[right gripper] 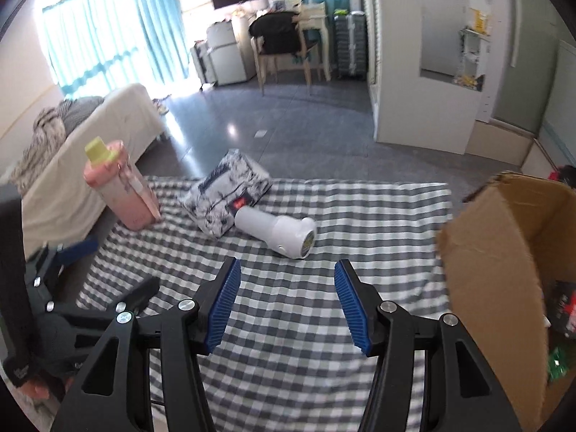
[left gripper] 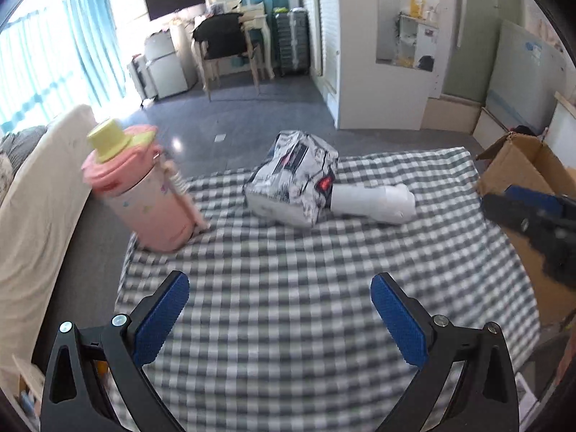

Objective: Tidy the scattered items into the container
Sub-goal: 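Move both tools back toward the floral tissue pack and white foam tube, then grasp the white foam tube with the right tool while the left tool grasps the floral tissue pack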

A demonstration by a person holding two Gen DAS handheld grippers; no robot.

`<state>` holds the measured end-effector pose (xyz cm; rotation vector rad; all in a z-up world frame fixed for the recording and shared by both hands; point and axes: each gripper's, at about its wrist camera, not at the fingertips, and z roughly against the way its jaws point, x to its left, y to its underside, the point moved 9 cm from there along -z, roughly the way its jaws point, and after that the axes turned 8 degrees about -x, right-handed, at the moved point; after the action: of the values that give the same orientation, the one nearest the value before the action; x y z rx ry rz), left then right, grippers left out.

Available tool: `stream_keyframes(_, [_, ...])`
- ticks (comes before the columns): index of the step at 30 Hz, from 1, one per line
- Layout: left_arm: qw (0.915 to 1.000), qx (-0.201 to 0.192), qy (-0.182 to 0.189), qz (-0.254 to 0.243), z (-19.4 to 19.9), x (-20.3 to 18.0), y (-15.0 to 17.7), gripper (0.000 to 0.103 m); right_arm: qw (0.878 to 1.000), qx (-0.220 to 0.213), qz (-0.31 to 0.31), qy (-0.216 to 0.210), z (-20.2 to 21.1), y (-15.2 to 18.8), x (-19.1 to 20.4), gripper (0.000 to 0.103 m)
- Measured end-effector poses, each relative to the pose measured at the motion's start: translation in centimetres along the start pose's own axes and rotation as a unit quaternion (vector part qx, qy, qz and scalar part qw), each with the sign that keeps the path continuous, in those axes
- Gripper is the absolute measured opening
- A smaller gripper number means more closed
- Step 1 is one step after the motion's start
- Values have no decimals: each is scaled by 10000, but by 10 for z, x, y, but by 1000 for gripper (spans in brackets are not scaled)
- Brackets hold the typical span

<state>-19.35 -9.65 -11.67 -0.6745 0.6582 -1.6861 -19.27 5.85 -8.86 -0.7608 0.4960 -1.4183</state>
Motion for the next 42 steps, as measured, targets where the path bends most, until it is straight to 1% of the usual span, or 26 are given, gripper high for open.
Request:
stream_keyframes(3, [9999,-81,27,-112,-26,2,-8,103,9998,154,151,-32,-23,4,1,54])
stream_keyframes(7, [9998,-129,42,-164,-55,1,-19,103,9991,256,347,-22,-45,1,1,54])
stream_keyframes(13, [9992,-296,159,-232,-83,-6,-32,103,9971,317,674,-181,-76,-10,6,54])
stream_keyframes(15, [9990,-320,97,-287,-91,-6,-34,103,9963,322,771,-203,-85,-13,7,54])
stream_keyframes(17, [9990,-261,35,-351,-102,-5,-35,103,9954,383,842,-234,-95,-13,8,54])
stream_keyframes(22, [9996,-5,84,-282,-128,-1,-28,103,9932,571,1009,-127,-120,-9,3,54])
stream_keyframes(24, [9994,116,89,-299,-137,-1,-23,103,9908,582,1224,-57,-126,-8,4,61])
stream_keyframes(26, [9991,278,80,-296,-146,0,-18,103,9889,593,1365,-45,-130,-8,7,64])
stream_keyframes(28, [9992,312,174,-154,-148,4,-17,103,9892,608,1324,-167,-134,-9,7,66])
stream_keyframes(30, [9991,352,239,-20,-150,8,-17,103,9897,723,1182,-350,-141,-8,4,71])
stream_keyframes(33, [9987,392,322,66,-152,9,-16,103,9888,889,1058,-565,-148,-7,0,72])
stream_keyframes(35, [9987,394,325,60,-152,9,-15,103,9877,951,1018,-713,-153,-6,0,72])
stream_keyframes(37, [9984,407,377,120,-151,11,-16,103,9872,1041,827,-883,-158,-3,-3,72])
stream_keyframes(38, [9982,418,411,154,-151,11,-16,103,9874,1060,759,-892,-159,-2,-4,71])
stream_keyframes(39, [9981,411,425,165,-151,12,-16,103,9876,1040,801,-858,-158,-2,-3,67])
stream_keyframes(41, [9981,361,479,115,-147,10,-16,98,9873,1006,976,-742,-155,2,0,62])
stream_keyframes(42, [9980,334,533,68,-145,8,-16,90,9877,985,992,-706,-153,3,1,57])
